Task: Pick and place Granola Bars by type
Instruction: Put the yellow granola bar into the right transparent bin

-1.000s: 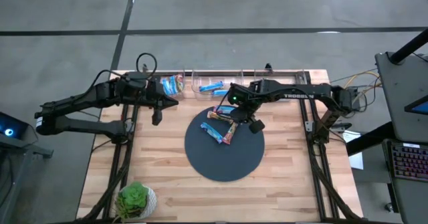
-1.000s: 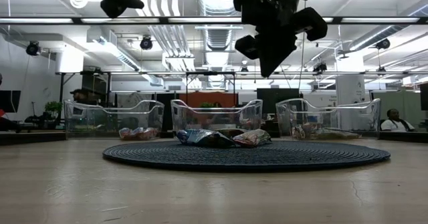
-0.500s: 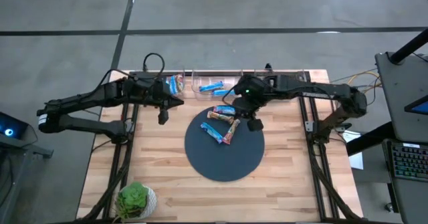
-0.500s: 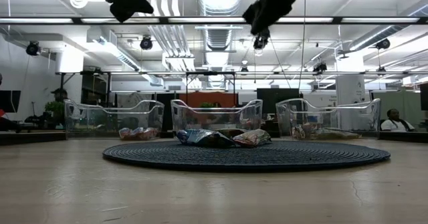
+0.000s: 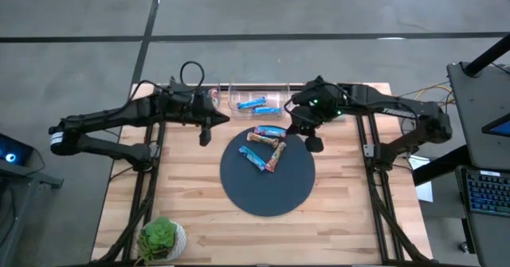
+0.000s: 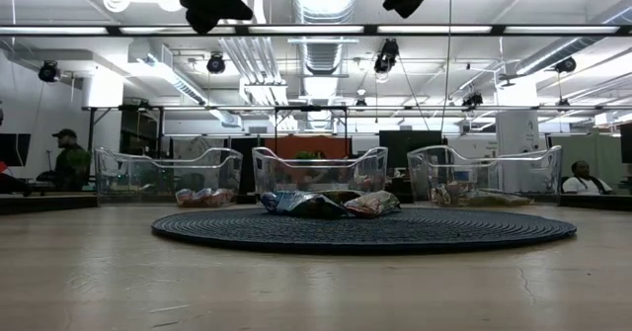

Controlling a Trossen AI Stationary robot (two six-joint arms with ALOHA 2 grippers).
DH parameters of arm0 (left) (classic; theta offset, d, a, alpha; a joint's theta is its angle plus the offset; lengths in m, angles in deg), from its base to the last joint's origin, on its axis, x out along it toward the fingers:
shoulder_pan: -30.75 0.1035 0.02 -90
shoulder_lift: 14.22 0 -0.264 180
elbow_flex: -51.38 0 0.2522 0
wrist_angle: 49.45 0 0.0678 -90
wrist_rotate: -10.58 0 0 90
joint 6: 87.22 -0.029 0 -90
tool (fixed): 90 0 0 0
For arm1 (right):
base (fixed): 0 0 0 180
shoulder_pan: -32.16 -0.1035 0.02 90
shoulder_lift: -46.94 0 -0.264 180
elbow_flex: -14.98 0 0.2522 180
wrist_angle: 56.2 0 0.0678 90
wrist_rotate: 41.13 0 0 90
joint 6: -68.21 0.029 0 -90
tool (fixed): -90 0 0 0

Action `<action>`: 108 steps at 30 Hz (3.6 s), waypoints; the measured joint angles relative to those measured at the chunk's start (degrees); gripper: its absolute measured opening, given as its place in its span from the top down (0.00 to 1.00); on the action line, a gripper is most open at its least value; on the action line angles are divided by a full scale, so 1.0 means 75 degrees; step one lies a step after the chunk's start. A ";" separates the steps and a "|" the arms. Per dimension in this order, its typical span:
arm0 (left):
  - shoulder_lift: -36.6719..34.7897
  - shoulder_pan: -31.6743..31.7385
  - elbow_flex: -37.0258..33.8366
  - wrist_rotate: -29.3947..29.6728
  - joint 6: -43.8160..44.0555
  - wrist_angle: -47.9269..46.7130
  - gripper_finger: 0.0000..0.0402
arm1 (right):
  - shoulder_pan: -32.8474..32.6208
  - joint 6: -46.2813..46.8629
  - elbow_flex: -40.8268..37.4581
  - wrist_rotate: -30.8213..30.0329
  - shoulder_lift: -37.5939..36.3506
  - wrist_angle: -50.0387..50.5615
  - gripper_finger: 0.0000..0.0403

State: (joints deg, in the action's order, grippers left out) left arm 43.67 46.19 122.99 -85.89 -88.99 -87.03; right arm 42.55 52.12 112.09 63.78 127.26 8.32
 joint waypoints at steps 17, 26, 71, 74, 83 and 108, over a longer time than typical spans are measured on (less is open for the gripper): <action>0.0204 0.0000 0.0000 -0.0017 0.0097 0.0316 1.00 | -0.0003 0.0361 -0.0594 -0.0450 -0.0473 -0.0032 0.98; 0.0204 0.0000 0.0000 -0.0016 0.0097 0.0316 1.00 | 0.0000 0.0352 -0.0621 -0.0469 -0.0303 -0.0045 0.98; 0.0192 0.0000 0.0000 -0.0010 0.0026 0.0246 1.00 | 0.0273 0.1997 -0.0548 -0.1147 0.2915 -0.0966 0.48; 0.0192 0.0000 0.0000 -0.0010 -0.0011 0.0246 1.00 | 0.0378 0.2010 -0.0240 -0.1142 0.3147 -0.0963 0.48; 0.0192 0.0000 0.0000 -0.0007 -0.0008 0.0240 1.00 | 0.0688 0.1903 0.0353 -0.0977 0.3663 -0.1059 0.48; -0.0114 0.0015 0.0000 0.0022 -0.0222 -0.1156 1.00 | 0.0723 0.1256 0.0254 -0.0727 0.4718 -0.1285 0.53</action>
State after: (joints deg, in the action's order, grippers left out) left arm 42.81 46.30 122.99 -85.73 -90.66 -95.70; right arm 47.97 61.53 113.99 58.32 162.64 -1.32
